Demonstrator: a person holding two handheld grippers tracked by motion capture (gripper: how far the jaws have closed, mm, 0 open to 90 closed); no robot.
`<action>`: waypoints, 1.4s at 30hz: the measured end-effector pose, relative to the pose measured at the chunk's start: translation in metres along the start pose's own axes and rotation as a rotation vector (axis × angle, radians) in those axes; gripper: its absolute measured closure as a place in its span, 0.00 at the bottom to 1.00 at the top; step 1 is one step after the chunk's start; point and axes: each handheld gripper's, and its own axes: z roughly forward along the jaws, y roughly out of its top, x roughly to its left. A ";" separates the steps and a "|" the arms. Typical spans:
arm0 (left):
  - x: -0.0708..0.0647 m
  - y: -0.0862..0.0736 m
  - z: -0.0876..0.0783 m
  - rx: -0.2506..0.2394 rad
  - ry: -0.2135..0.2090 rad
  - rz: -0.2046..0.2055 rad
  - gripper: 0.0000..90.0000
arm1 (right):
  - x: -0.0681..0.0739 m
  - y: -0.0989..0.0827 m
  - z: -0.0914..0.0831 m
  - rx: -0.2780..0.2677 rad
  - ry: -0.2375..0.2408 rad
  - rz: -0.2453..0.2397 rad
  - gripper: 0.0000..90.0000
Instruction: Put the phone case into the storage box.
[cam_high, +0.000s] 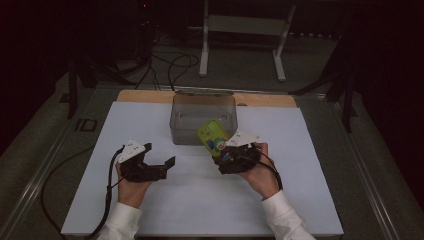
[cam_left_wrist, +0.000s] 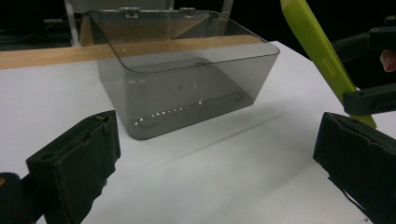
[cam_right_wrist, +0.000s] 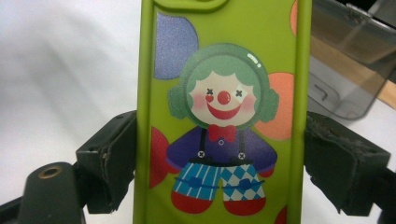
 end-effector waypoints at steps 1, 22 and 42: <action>-0.001 0.001 0.002 0.001 -0.003 0.001 0.01 | 0.002 0.001 0.001 -0.004 0.003 0.002 0.18; -0.023 0.020 0.029 0.005 -0.111 -0.038 0.13 | 0.033 0.009 0.014 -0.101 0.033 -0.006 0.18; -0.033 0.026 0.037 -0.016 -0.260 -0.057 0.81 | 0.047 0.013 0.023 -0.147 0.020 0.013 0.18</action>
